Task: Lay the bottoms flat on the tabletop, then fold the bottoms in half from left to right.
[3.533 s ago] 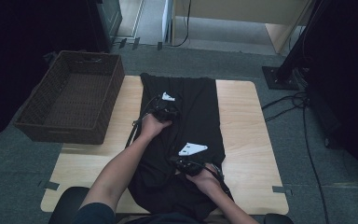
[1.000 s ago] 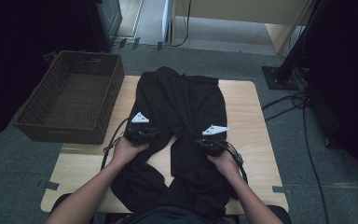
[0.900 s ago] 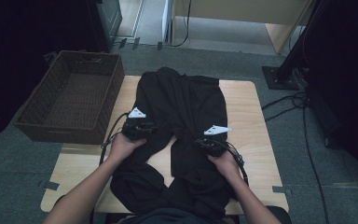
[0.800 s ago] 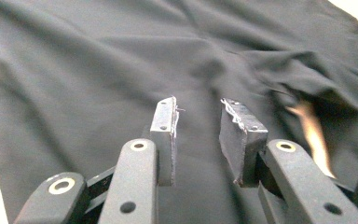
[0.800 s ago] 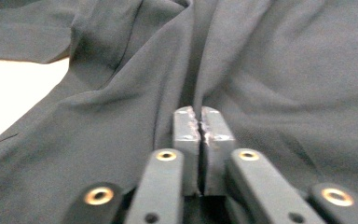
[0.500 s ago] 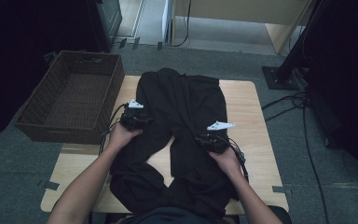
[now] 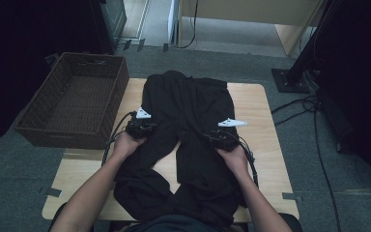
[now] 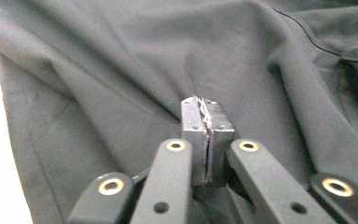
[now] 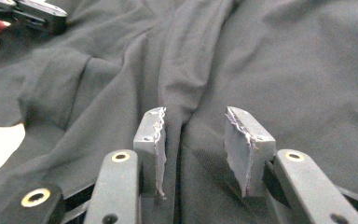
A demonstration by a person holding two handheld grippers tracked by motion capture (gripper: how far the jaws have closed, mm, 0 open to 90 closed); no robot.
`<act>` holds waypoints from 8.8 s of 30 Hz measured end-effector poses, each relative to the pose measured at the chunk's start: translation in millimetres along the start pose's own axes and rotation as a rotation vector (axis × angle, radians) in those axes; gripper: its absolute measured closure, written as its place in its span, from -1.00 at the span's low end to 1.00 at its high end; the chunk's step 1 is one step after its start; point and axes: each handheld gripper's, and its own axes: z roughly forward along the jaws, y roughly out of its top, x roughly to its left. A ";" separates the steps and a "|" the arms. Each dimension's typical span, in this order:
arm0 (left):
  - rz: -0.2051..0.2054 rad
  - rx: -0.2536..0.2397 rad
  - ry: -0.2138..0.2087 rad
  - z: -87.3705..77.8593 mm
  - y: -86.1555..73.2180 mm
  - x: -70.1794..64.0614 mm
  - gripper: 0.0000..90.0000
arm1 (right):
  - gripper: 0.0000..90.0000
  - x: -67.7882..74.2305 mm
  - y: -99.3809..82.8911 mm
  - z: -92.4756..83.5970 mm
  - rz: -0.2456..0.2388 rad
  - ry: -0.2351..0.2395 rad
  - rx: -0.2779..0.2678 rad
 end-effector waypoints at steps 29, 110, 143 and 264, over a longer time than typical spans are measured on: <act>-0.073 -0.012 -0.065 -40.5 -9.0 -12.1 0.52 | 0.34 -18.7 9.4 -6.4 -0.008 -0.069 -0.039; -0.136 0.001 -0.073 -48.9 -45.2 -8.3 -0.04 | 0.21 -0.2 27.4 39.0 -0.049 -0.019 0.022; -0.073 -0.016 -0.077 -52.0 -54.7 -28.6 0.48 | 0.04 71.3 103.8 124.9 -0.147 0.055 0.026; 0.000 0.023 -0.108 57.1 60.9 -4.9 0.59 | 0.74 39.3 9.9 29.8 -0.050 -0.037 0.071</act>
